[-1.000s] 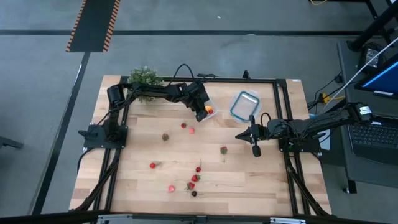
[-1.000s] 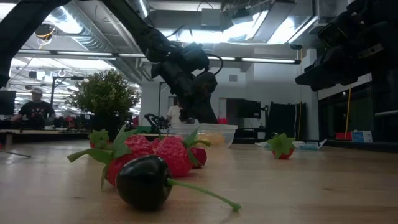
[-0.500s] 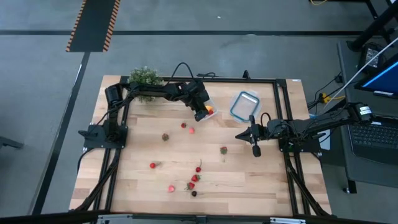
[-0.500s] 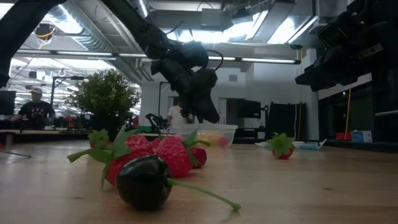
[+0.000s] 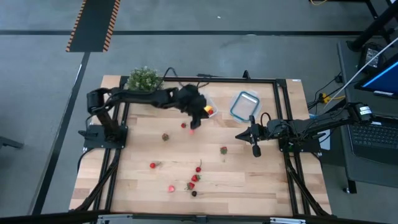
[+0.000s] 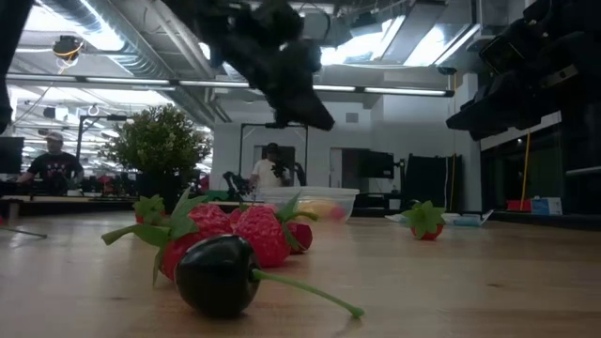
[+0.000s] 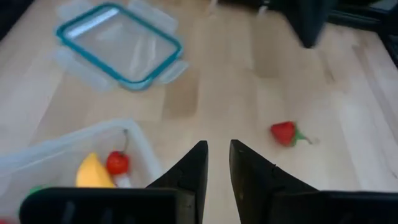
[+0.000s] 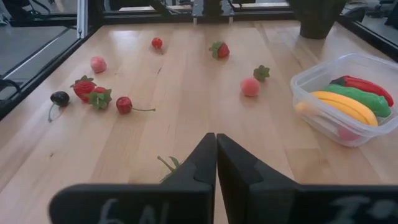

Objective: Pick and placing Produce into tupperware
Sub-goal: Put the red strawberry into the transparent container

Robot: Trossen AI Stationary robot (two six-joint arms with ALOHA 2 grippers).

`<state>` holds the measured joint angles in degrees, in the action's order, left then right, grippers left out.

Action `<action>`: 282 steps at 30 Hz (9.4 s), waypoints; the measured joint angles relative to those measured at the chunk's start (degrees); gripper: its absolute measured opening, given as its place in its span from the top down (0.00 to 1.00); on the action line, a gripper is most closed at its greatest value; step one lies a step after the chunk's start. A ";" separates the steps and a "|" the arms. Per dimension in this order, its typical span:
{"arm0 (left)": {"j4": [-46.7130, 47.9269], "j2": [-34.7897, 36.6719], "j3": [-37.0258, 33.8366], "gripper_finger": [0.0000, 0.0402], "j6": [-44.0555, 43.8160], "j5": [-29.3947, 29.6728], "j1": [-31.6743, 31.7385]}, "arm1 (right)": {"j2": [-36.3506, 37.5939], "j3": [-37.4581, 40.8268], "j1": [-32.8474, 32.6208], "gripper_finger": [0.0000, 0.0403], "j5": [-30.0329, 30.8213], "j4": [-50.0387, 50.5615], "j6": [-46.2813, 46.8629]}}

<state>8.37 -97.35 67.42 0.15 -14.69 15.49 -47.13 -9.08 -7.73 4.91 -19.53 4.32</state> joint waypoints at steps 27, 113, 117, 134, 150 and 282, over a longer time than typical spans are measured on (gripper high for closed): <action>-34.08 28.50 -38.33 0.97 -10.51 32.98 -24.63 | -7.24 -8.32 -2.07 0.52 -0.57 10.23 -8.04; -31.18 29.98 -41.12 0.97 -7.50 46.61 -38.93 | -50.86 -38.49 -5.24 0.43 -0.24 34.21 -7.23; -30.92 29.98 -41.12 0.97 -7.52 46.59 -38.93 | -50.69 -38.45 -5.24 0.44 -0.20 34.02 -6.19; -29.78 29.98 -41.12 0.96 -7.74 45.98 -38.93 | -50.69 -38.45 -5.22 0.66 -0.83 33.95 -2.76; -29.76 29.98 -41.12 0.95 -7.07 43.53 -38.93 | -43.51 -38.27 -4.34 0.66 -2.10 37.27 0.00; -26.75 29.98 -41.09 0.83 -7.07 45.28 -36.74 | -59.48 -68.05 29.42 0.66 -21.55 47.80 -37.28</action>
<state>-18.38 -67.37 26.33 -6.92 30.59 -21.26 -106.61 -77.13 21.69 -16.65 28.27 -32.97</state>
